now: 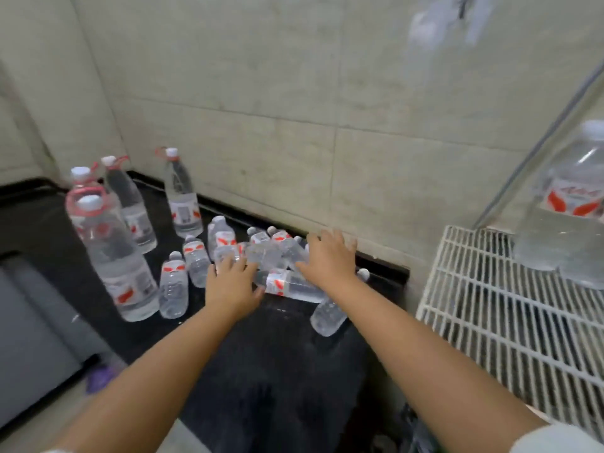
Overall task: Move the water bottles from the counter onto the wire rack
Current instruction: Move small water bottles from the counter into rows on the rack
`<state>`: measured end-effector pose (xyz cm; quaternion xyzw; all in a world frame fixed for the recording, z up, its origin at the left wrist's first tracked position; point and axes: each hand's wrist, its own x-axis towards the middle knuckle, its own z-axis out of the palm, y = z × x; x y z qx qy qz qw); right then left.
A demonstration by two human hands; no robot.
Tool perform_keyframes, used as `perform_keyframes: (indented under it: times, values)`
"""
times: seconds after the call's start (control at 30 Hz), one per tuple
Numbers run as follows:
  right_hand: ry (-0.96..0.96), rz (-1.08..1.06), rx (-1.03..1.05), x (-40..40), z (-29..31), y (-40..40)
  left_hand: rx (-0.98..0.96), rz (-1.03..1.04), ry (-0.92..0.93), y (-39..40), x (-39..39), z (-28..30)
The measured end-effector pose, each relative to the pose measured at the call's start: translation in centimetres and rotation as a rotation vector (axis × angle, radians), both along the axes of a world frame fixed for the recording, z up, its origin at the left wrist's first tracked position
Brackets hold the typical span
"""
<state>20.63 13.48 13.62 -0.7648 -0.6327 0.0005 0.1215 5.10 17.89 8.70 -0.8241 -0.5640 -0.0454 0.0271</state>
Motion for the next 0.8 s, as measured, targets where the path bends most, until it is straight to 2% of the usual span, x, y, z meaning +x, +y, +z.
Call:
perform_keyframes:
  times: [0.17,0.37,0.5,0.6,0.67,0.8]
  values:
    - [0.060,-0.066,-0.142,-4.8,-7.8,6.3,-0.182,0.093,0.024,5.6,-7.6,-5.9]
    - [0.018,-0.318,-0.327,-3.9,-14.8,10.1,-0.264,0.208,-0.020,10.7,-11.8,-11.4]
    - [0.002,-0.553,-0.346,-1.4,-17.0,11.1,-0.290,0.321,-0.076,13.8,-12.3,-13.6]
    - [0.210,-0.735,-0.329,0.5,-17.8,10.8,-0.312,0.408,-0.158,16.0,-11.5,-14.4]
    - [0.302,-0.756,-0.329,1.0,-18.4,10.5,-0.280,0.435,-0.172,16.7,-11.2,-15.2]
    - [0.301,-0.747,-0.283,1.4,-18.9,10.1,-0.228,0.414,-0.141,16.9,-11.6,-16.6]
